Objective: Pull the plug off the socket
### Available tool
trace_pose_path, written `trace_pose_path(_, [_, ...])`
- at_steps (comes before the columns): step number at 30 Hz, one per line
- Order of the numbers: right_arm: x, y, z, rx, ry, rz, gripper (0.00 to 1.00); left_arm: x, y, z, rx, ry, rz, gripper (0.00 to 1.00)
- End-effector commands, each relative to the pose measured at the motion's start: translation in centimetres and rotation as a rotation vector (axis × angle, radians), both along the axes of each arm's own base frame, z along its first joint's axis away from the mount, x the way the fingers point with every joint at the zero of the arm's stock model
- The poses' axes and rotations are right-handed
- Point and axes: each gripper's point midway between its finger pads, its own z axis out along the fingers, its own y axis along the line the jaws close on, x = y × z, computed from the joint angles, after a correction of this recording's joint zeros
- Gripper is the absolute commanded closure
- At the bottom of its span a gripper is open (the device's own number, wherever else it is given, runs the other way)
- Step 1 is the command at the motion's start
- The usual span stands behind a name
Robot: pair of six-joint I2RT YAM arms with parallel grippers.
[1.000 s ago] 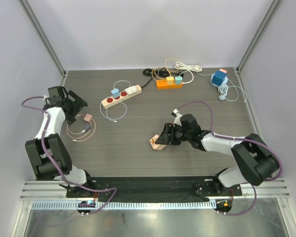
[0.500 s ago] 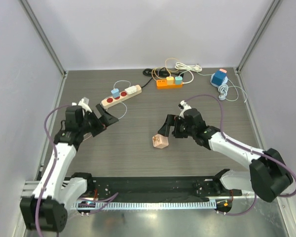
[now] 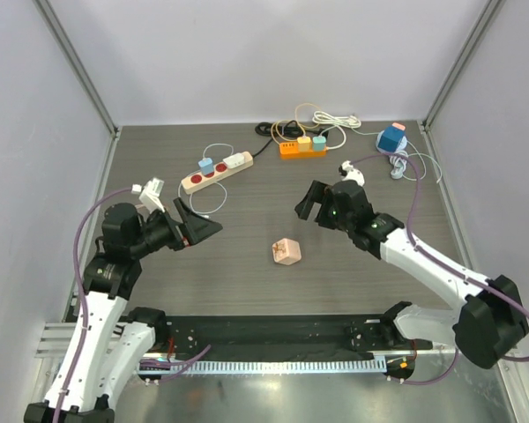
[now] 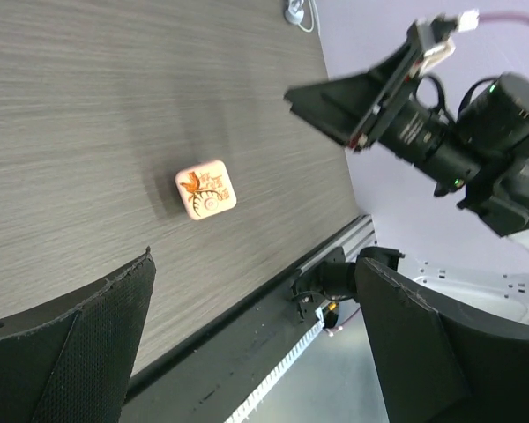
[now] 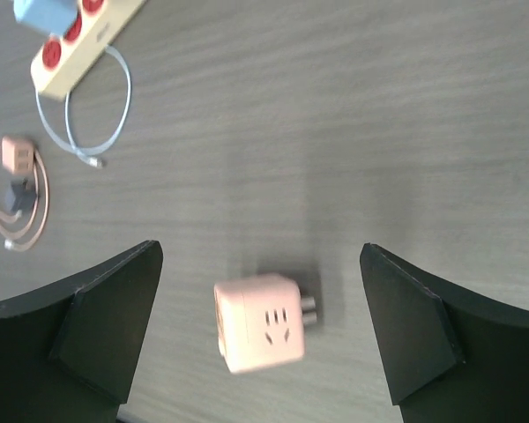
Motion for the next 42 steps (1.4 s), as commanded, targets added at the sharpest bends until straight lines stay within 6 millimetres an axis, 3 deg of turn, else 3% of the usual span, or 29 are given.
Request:
trace_pose_path(1, [3.7, -0.2, 3.6, -0.02, -0.09, -0.114, 0.0, 0.0, -0.9, -0.1, -0.008, 0.01, -0.054, 0.05])
trace_pose_path(2, [4.5, 0.0, 2.7, -0.049, -0.072, -0.121, 0.0, 0.2, -1.0, -0.3, -0.004, 0.015, -0.061, 0.05])
trace_pose_path(3, [5.6, 0.2, 3.8, -0.05, -0.097, -0.141, 0.0, 0.3, -1.3, -0.4, -0.002, 0.015, -0.076, 0.06])
trace_pose_path(5, [7.1, 1.0, 3.7, -0.075, -0.109, -0.135, 0.0, 1.2, -1.5, -0.8, 0.012, 0.044, -0.083, 0.06])
trace_pose_path(10, [13.1, 3.6, 2.4, -0.147, -0.128, -0.148, 0.01, 3.6, -1.4, -1.5, 0.069, 0.098, -0.071, 0.07])
trace_pose_path(12, [15.6, 5.0, 3.6, -0.135, -0.165, -0.148, 0.02, 5.1, -1.2, -1.9, 0.09, 0.117, -0.043, 0.08])
trace_pose_path(14, [17.8, 6.1, 1.7, -0.137, -0.147, -0.132, 0.05, 6.2, -1.0, -2.8, 0.113, 0.151, -0.019, 0.09])
trace_pose_path(15, [19.3, 6.9, 3.3, -0.111, -0.18, -0.121, 0.06, 6.9, -0.5, -2.7, 0.138, 0.154, 0.016, 0.1])
trace_pose_path(16, [20.4, 7.3, 1.0, -0.124, -0.146, -0.103, 0.06, 7.6, -0.1, -3.1, 0.157, 0.17, 0.048, 0.1])
trace_pose_path(17, [21.4, 7.6, 0.8, -0.095, -0.136, -0.067, 0.08, 8.1, 0.2, -3.3, 0.167, 0.184, 0.079, 0.09])
trace_pose_path(18, [22.8, 8.6, 2.4, -0.053, -0.165, -0.025, 0.09, 8.9, 0.6, -3.9, 0.175, 0.206, 0.118, 0.09])
trace_pose_path(19, [23.5, 9.1, 1.9, -0.043, -0.162, 0.028, 0.1, 9.9, 1.3, -4.2, 0.167, 0.233, 0.195, 0.09])
trace_pose_path(20, [24.0, 10.0, -0.1, -0.004, -0.118, 0.119, 0.14, 10.5, 1.5, -4.5, 0.157, 0.244, 0.226, 0.09])
trace_pose_path(21, [25.3, 10.6, 1.1, 0.023, -0.148, 0.138, 0.16, 12.0, 1.9, -4.8, 0.138, 0.236, 0.267, 0.09])
trace_pose_path(22, [26.1, 10.7, 1.0, 0.037, -0.15, 0.15, 0.18, 12.7, 2.5, -5.7, 0.128, 0.262, 0.312, 0.09])
trace_pose_path(23, [26.8, 10.8, -1.2, 0.05, -0.113, 0.18, 0.25, 13.7, 3.5, -6.2, 0.074, 0.308, 0.374, 0.15])
trace_pose_path(24, [27.9, 11.3, 0.1, 0.072, -0.147, 0.193, 0.28, 15.4, 3.9, -6.9, 0.038, 0.315, 0.398, 0.2])
trace_pose_path(25, [28.3, 11.6, 0.1, 0.086, -0.146, 0.209, 0.3, 16.1, 4.1, -7.6, -0.004, 0.349, 0.398, 0.33])
trace_pose_path(26, [28.9, 11.9, -2.0, 0.084, -0.12, 0.221, 0.34, 17.2, 5.2, -8.0, -0.055, 0.385, 0.447, 0.36])
trace_pose_path(27, [29.7, 12.3, -0.6, 0.098, -0.157, 0.237, 0.35, 18.3, 5.5, -8.0, -0.075, 0.371, 0.458, 0.38])
trace_pose_path(28, [30.1, 12.5, -1.1, 0.097, -0.161, 0.242, 0.37, 19.2, 5.5, -9.9, -0.067, 0.421, 0.459, 0.4])
trace_pose_path(29, [30.5, 12.8, -1.2, 0.101, -0.168, 0.251, 0.44, 20.7, 7.1, -9.3, -0.068, 0.408, 0.501, 0.45])
trace_pose_path(31, [31.5, 13.9, -1.7, 0.124, -0.191, 0.28, 0.48, 22.4, 8.6, -10.7, -0.039, 0.418, 0.544, 0.49])
trace_pose_path(34, [32.9, 14.5, -2.6, 0.143, -0.21, 0.273, 0.54, 24.9, 10.2, -10.4, -0.003, 0.384, 0.59, 0.52])
trace_pose_path(36, [33.8, 15.0, -2.1, 0.176, -0.244, 0.269, 0.57, 26.9, 11.0, -10.6, 0.015, 0.377, 0.596, 0.52])
trace_pose_path(37, [34.0, 15.4, -3.6, 0.186, -0.23, 0.27, 0.57, 27.5, 11.3, -10.8, 0.026, 0.385, 0.601, 0.53])
trace_pose_path(39, [34.5, 15.9, -3.3, 0.221, -0.235, 0.262, 0.59, 28.6, 11.8, -12.4, 0.045, 0.427, 0.613, 0.52])
trace_pose_path(40, [34.4, 16.2, -4.0, 0.242, -0.213, 0.256, 0.6, 29.8, 12.1, -11.7, 0.046, 0.4, 0.615, 0.5])
trace_pose_path(42, [34.2, 16.8, -5.7, 0.248, -0.182, 0.249, 0.63, 31.3, 12.3, -12.9, 0.061, 0.445, 0.604, 0.45])
